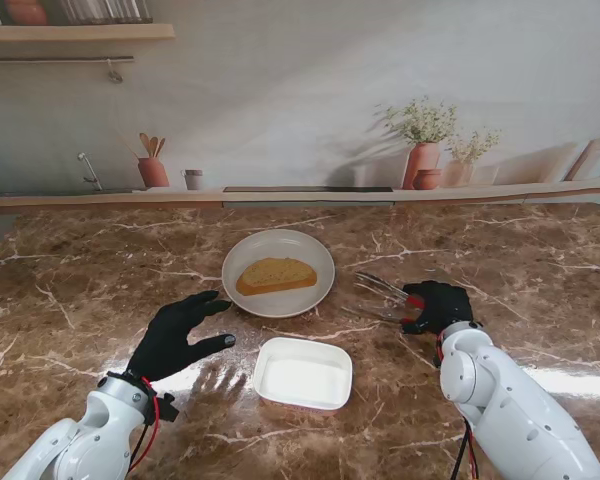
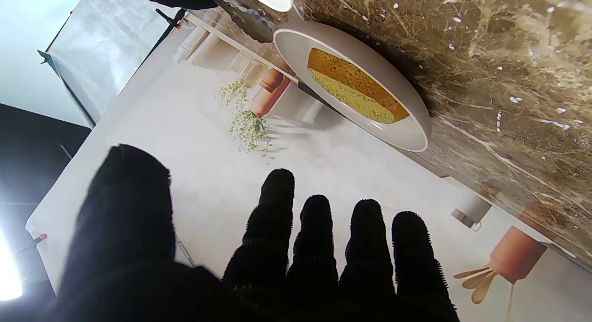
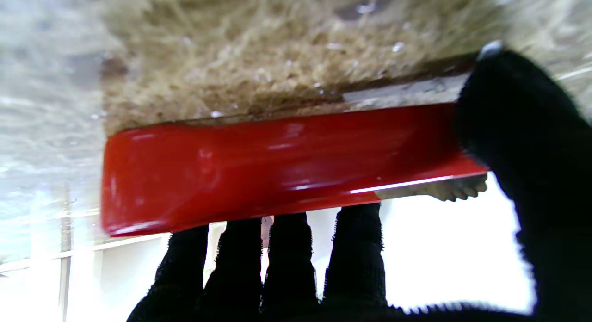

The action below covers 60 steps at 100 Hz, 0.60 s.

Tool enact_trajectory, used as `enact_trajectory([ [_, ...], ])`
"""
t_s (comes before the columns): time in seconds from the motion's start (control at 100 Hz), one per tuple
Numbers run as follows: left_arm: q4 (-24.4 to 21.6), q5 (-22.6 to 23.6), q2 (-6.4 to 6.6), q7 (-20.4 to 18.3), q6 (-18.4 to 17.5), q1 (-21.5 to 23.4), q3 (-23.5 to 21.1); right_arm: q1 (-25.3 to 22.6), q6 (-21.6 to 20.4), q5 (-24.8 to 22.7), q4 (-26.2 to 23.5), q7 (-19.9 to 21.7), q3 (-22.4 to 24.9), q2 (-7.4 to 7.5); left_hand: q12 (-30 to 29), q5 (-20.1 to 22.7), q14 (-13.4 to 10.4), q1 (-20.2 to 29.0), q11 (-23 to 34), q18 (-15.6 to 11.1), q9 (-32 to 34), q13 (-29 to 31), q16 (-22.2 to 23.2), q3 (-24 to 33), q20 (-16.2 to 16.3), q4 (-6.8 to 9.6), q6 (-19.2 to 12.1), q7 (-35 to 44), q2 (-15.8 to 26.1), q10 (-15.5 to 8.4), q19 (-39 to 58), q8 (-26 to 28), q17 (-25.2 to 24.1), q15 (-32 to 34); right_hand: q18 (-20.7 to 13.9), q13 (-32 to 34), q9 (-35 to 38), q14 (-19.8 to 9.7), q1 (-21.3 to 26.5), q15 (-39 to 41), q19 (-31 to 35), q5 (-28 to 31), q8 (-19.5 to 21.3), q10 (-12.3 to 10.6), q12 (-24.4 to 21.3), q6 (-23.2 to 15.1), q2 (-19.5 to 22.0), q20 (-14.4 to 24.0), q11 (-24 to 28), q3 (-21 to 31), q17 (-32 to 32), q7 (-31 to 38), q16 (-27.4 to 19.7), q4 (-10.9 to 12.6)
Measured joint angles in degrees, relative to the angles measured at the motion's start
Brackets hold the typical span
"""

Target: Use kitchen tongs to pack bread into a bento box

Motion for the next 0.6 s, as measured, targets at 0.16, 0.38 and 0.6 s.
enact_trajectory([
  [0.16, 0.0, 0.0, 0.02, -0.1, -0.1, 0.0, 0.0, 0.2, -0.8, 0.3, 0.5, -1.3, 0.2, -0.21, 0.0, 0.0, 0.0, 0.0, 0.0, 0.0, 0.0, 0.0, 0.0, 0.0, 0.0, 0.0, 0.0, 0.0, 0.0, 0.0, 0.0, 0.0, 0.0, 0.0, 0.2, 2.7, 5.7, -0.1, 2.9, -0.1, 0.5, 6.8, -0.9, -0.1, -0.9, -0.6, 1.6, 0.0, -0.9, -2.2, -0.2, -1.2, 0.2, 0.0],
  [0.38, 0.1, 0.1, 0.02, 0.1, -0.2, 0.0, 0.0, -2.3, -2.4, -1.3, -3.0, -0.1, 3.5, -0.3, 0.0, 0.0, 0.0, 0.0, 0.0, 0.0, 0.0, 0.0, 0.0, 0.0, 0.0, 0.0, 0.0, 0.1, 0.0, 0.0, 0.0, 0.0, 0.0, 0.0, 3.3, 17.8, 19.6, 2.9, 2.0, -3.8, 1.2, 12.7, 0.1, -0.8, -1.8, 5.5, 0.1, 0.0, -3.8, -2.9, 3.4, 7.3, -1.0, -0.1],
  [0.6, 0.2, 0.0, 0.01, 0.3, -0.4, 0.0, 0.0, -4.3, -3.3, 0.9, -7.0, 2.1, 5.6, -0.04, 0.0, 0.0, 0.0, 0.0, 0.0, 0.0, 0.0, 0.0, 0.0, 0.0, 0.0, 0.0, -0.1, 0.1, 0.0, 0.0, 0.0, 0.0, 0.0, 0.0, 11.6, 35.3, 26.9, 3.5, 2.8, -3.7, 13.2, 12.5, 2.4, -1.3, 2.1, 7.0, -1.1, -0.4, 1.5, -2.9, 23.8, 8.7, 0.1, -0.6],
])
